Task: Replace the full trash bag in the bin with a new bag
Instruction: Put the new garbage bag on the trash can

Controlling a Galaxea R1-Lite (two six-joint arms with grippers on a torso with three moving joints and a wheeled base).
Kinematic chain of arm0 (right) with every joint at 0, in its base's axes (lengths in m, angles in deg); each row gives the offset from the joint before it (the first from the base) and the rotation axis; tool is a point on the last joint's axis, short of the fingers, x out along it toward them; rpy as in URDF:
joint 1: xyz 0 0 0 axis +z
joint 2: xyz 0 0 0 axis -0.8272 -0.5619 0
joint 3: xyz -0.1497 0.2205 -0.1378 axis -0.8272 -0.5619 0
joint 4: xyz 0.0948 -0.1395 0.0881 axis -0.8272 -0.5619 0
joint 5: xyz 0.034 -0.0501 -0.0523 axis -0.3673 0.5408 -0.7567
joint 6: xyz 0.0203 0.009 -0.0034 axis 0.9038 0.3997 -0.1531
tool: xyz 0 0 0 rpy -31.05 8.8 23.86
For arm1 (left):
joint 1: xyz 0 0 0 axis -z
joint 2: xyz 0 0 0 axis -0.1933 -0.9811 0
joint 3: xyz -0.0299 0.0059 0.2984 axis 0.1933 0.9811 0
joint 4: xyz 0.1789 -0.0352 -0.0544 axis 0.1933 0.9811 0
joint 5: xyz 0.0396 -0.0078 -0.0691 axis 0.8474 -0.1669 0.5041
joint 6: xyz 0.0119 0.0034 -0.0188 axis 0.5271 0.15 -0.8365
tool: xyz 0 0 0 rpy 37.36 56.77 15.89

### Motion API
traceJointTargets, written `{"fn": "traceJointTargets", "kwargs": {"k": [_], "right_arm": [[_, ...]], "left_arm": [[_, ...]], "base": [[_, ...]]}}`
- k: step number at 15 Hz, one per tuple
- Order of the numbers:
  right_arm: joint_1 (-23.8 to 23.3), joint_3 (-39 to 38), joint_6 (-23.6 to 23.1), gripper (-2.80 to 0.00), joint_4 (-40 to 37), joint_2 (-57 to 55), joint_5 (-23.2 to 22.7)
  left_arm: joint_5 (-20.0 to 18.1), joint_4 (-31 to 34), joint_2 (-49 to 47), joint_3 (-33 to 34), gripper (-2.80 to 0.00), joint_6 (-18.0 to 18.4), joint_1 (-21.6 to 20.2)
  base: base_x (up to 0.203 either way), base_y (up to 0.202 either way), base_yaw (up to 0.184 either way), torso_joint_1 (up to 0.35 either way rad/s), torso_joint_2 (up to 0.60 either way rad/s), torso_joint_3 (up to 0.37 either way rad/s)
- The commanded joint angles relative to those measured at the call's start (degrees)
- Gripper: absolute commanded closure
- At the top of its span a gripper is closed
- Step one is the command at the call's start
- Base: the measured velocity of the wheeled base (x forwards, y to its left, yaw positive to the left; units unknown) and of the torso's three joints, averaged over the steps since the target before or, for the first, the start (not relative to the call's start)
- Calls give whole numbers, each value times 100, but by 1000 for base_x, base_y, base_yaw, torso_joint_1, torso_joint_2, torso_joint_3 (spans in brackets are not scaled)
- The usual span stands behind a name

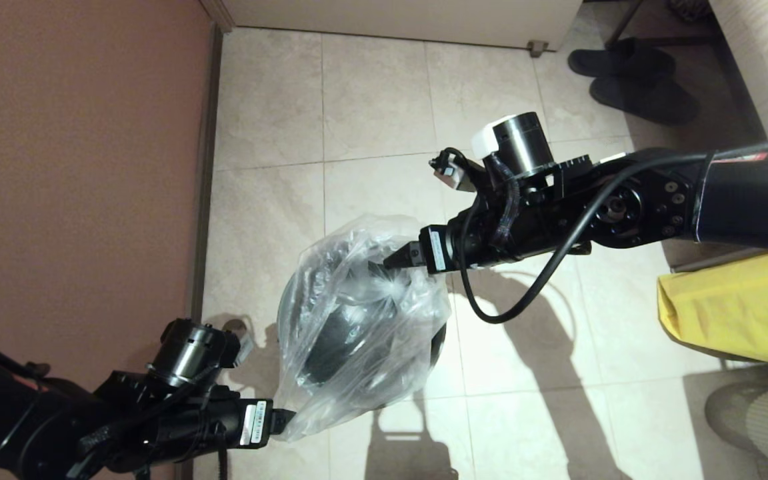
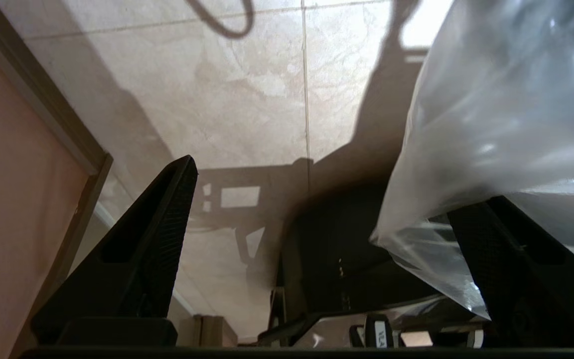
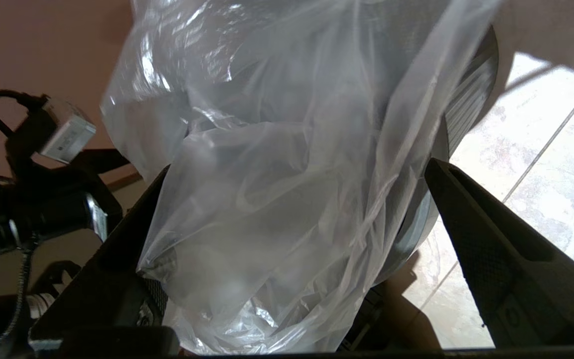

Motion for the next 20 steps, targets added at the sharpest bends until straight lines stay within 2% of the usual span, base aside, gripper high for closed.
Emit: {"fn": "traceJointTargets", "kwargs": {"k": [1,4,9,12,16,18,20], "right_arm": [[-52,63,81,-280,-5,117,-11],[-179,57,297,-280,-14,199,-70],[-484,172,1107,-280,25,279,-766],[-700,205,1319,-280,-2,317,-1025],[-1008,205,1432,-280,-216,465,-1161],[-1120,211,1850,-280,-273,662,-1459],[-1124,213,1962,-280,-367,868,-1503]], "left_arm": [[14,-151,-98,52,-280,-2,-44],[20,-173,-162,143,-280,0,-45],[22,-192,-370,255,-280,-3,-71],[36,-223,-510,272,-280,-3,-81],[234,-799,-748,483,-280,6,-89],[280,-853,-806,503,-280,-3,-172],[301,-884,-671,487,-280,-3,-315]], "base": [[0,0,0,0,0,0],[0,0,0,0,0,0],[0,0,0,0,0,0],[0,0,0,0,0,0],[0,0,0,0,0,0],[0,0,0,0,0,0],[0,0,0,0,0,0]]}}
